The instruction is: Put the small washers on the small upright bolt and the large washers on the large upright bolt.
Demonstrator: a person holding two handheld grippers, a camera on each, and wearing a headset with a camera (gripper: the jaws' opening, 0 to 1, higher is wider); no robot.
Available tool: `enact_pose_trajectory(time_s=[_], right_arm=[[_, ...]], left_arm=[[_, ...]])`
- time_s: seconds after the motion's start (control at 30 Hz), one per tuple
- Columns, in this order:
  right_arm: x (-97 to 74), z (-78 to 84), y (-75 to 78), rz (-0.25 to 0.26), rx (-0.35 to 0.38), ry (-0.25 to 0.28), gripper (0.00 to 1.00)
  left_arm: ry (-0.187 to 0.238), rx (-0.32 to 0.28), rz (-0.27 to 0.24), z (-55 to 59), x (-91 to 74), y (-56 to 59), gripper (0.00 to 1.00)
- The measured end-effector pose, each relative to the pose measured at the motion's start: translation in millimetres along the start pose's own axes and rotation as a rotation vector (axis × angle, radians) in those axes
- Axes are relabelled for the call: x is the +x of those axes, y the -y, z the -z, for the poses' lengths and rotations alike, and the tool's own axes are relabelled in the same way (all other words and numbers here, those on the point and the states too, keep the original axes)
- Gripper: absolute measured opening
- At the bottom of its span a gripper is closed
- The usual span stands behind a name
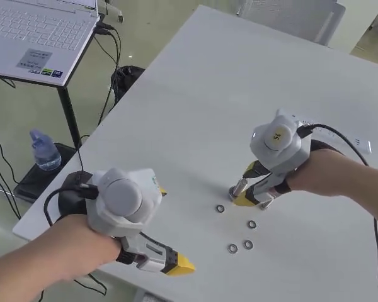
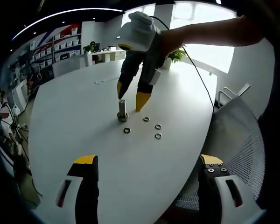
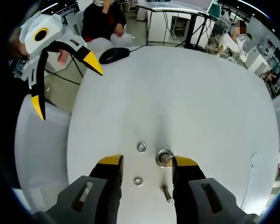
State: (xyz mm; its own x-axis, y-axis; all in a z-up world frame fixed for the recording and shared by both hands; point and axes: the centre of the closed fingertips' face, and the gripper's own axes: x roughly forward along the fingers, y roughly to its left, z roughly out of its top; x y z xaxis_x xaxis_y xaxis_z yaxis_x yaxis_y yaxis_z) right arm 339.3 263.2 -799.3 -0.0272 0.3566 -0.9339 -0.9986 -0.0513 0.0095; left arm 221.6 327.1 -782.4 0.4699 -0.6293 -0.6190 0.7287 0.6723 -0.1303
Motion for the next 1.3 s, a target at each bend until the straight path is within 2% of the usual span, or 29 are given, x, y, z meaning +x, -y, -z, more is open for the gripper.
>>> enact_pose_trajectory(time_s=[0.33, 0.5, 0.77, 0.87, 0.97, 1.3], right_arm=[[8.7, 0.3, -11.2, -0.029, -0.032, 0.003, 0.42], [16.6, 5.2, -9.3, -0.033, -0.022, -0.004, 0.42], [29.8, 4.8, -12.8, -0.043, -0.055, -0.009, 0.39], [37.5, 5.6, -12.4, -0.042, -0.067, -0.013, 0.37], [45.4, 7.0, -12.4, -0.038, -0.094, -0.026, 0.37], [61.5, 7.3, -8.5, -0.034, -0.11, -0.035, 0.31]], left_arm=[[-0.007, 0.003, 0.002, 2.5, -1.0, 2.2, 0.87], [-0.003, -0.003, 0.004, 2.5, -1.1, 1.5, 0.87], [0.004, 0.011, 0.012, -1.2, 0.5, 2.1, 0.87], [0.01, 0.022, -0.007, -2.7, 1.5, -1.0, 0.9], [0.011, 0.022, 0.001, -2.0, 2.1, -0.1, 0.9], [0.006, 0.051, -0.006, 0.9, 1.8, -4.1, 0.9]])
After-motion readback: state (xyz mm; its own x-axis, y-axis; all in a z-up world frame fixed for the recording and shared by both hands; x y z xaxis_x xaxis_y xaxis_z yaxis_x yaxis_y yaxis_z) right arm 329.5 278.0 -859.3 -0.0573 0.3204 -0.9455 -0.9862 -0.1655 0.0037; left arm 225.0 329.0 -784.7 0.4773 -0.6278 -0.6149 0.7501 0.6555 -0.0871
